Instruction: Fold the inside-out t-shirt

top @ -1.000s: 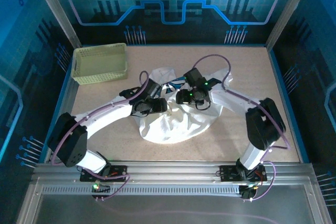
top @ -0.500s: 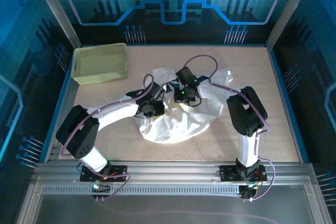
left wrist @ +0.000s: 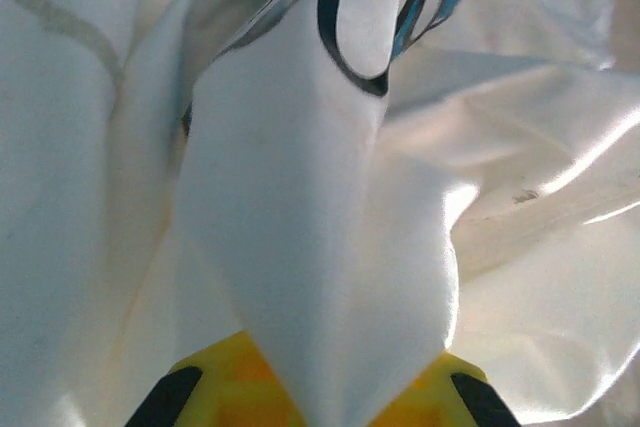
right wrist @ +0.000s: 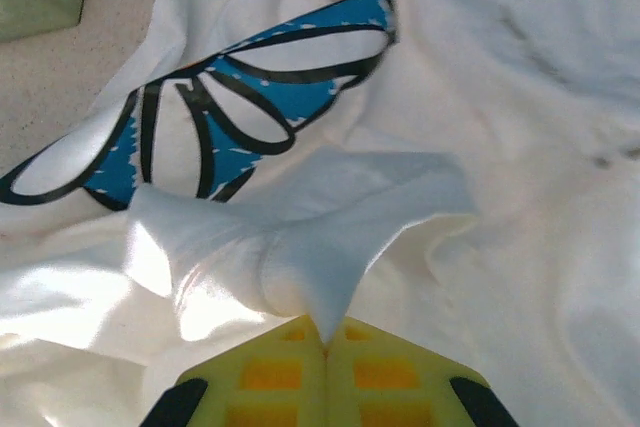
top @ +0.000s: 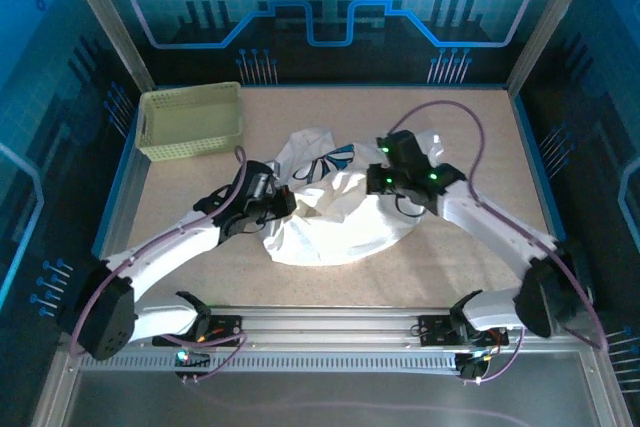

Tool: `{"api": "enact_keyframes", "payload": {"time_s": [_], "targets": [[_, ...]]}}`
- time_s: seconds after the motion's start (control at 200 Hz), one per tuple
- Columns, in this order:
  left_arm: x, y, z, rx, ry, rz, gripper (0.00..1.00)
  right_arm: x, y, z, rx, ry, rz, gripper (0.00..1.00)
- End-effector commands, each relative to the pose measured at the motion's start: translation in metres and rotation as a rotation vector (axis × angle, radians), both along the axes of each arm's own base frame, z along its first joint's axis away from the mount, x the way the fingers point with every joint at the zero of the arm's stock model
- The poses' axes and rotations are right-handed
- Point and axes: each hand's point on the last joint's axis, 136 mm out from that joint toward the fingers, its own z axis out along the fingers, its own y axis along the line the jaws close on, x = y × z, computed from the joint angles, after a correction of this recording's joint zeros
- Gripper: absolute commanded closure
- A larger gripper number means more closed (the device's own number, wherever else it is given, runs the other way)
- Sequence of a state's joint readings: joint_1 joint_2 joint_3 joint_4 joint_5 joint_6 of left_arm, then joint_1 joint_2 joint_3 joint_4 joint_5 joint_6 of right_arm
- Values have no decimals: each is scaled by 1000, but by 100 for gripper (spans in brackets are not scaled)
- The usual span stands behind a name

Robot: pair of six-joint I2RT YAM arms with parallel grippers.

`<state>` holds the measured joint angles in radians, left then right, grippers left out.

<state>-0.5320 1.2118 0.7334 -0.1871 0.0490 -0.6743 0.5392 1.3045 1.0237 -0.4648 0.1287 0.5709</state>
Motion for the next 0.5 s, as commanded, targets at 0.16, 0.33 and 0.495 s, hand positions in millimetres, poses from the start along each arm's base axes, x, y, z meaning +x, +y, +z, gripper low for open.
{"api": "enact_keyframes", "payload": {"time_s": [0.16, 0.33, 0.495], "targets": [[-17, -15, -2, -94, -27, -120, 100, -78, -76, -67, -66, 185, -223, 100], [-27, -40, -24, -79, 66, -229, 100, -91, -92, -88, -153, 275, -263, 57], [-28, -56, -9, -49, 8, -275, 100, -71, -68, -30, -230, 88, -128, 36]]}}
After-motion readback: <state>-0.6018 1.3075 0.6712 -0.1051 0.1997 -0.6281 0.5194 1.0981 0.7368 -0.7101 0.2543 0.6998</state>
